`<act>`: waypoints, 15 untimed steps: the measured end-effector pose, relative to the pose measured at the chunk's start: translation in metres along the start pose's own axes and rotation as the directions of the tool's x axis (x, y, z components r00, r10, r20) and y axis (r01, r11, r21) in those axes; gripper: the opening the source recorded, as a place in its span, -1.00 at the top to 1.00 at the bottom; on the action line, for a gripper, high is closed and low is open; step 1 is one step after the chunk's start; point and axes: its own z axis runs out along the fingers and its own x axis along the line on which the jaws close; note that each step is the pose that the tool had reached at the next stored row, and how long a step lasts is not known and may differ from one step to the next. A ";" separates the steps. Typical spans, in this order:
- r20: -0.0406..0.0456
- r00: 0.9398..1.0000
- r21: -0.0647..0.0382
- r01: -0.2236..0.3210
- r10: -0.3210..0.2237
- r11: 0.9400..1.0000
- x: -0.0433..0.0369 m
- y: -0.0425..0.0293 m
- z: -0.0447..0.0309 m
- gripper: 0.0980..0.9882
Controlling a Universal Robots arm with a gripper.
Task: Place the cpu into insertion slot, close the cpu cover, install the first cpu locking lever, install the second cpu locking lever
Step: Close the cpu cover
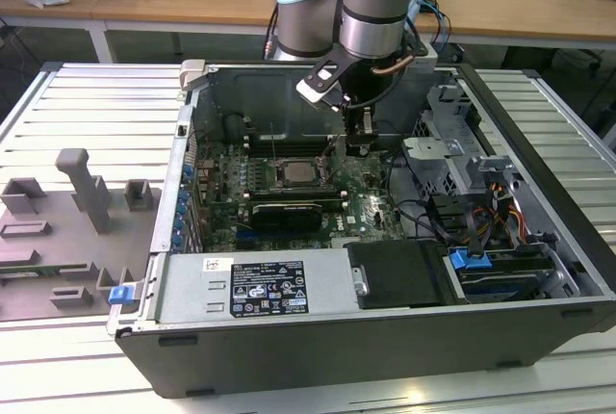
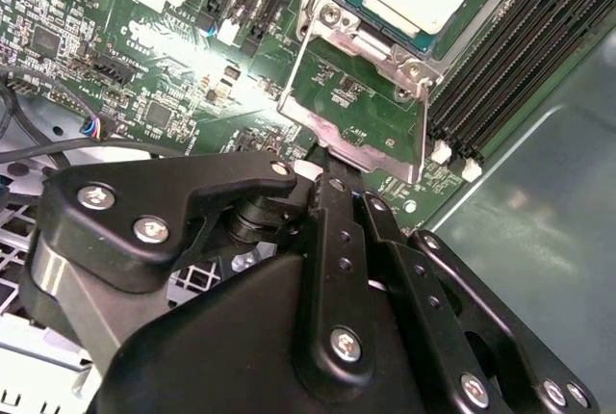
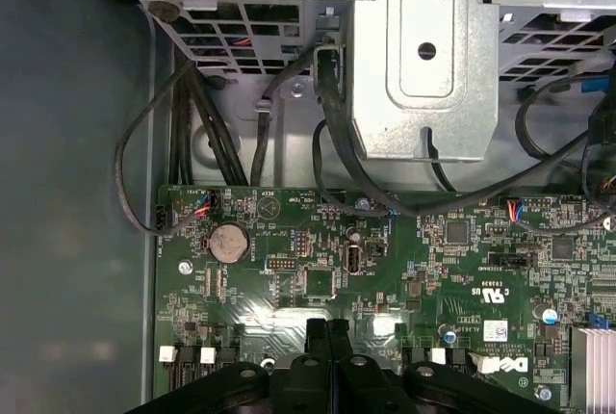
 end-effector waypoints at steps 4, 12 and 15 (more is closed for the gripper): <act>0.000 1.000 0.000 0.000 0.000 1.000 0.0000 -0.0009 0.0000 0.98; 0.000 1.000 0.000 0.000 0.000 1.000 0.0000 -0.0036 -0.0001 0.98; 0.000 1.000 0.000 0.000 0.000 1.000 0.0001 -0.0044 -0.0001 0.98</act>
